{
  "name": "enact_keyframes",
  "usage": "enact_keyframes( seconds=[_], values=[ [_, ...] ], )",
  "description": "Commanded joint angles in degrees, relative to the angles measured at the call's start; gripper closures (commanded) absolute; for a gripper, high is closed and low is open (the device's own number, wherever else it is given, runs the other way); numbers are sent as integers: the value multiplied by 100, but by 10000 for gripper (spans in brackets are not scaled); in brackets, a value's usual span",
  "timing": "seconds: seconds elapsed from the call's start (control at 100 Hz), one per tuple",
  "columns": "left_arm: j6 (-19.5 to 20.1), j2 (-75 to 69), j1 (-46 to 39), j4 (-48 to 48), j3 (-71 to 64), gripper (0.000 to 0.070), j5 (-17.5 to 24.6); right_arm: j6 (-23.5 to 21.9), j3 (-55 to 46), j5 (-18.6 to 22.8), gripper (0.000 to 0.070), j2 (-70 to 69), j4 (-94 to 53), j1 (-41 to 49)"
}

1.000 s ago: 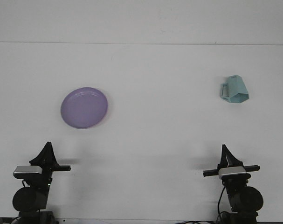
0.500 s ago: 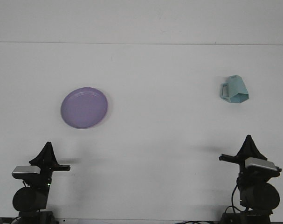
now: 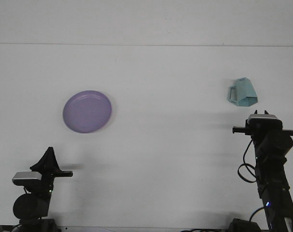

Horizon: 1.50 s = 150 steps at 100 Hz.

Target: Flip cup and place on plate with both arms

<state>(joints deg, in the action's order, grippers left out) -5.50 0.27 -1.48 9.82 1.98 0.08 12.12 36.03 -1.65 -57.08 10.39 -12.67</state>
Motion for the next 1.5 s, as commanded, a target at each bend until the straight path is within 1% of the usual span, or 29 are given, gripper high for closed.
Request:
enact_keyframes(
  seconds=[0.0,0.14,0.22,0.28,0.4,0.52,0.64,0.8,0.9,1.04,1.35,1.43,1.46,1.49],
  values=[
    [-22,-2,-4,61,-116,688,11,192,42,258,361,-367,415,-225],
    [-20,-2,-4,63,-116,688,11,343,42,883,271,-1172,1180,-686],
    [-20,-2,-4,61,-116,688,11,452,42,1211,267,-1648,1698,-861],
    [-20,-2,-4,61,-116,688,11,575,42,1377,268,-2011,2068,-953],
    [-17,-2,-7,61,-116,688,9,927,42,1405,268,-2721,2800,-1001],
    [-17,-2,-7,61,-116,688,11,1032,116,1517,268,-3362,3449,-1019],
    [-15,-2,-7,61,-116,688,11,1215,476,1512,268,-3965,3458,-1025],
    [-15,-2,-7,59,-116,688,11,1239,1067,1517,268,-4588,3453,-1053],
    [-13,-2,-7,59,-116,688,9,1517,1390,1517,268,-4922,3414,-1080],
    [9,-2,-7,57,-116,688,9,1615,1773,1591,268,-5311,3410,-1126],
    [9,-2,-7,57,-116,688,9,1797,2743,2124,268,-6131,3215,-1182],
    [9,-2,-7,52,-116,688,9,1797,3014,2194,269,-6299,2938,-1182],
    [9,-2,-7,52,-116,688,9,1799,3095,2264,275,-6334,2835,-1182],
    [9,-2,-7,52,-116,688,9,1801,3161,2337,302,-6369,2769,-1182]
  ],
)
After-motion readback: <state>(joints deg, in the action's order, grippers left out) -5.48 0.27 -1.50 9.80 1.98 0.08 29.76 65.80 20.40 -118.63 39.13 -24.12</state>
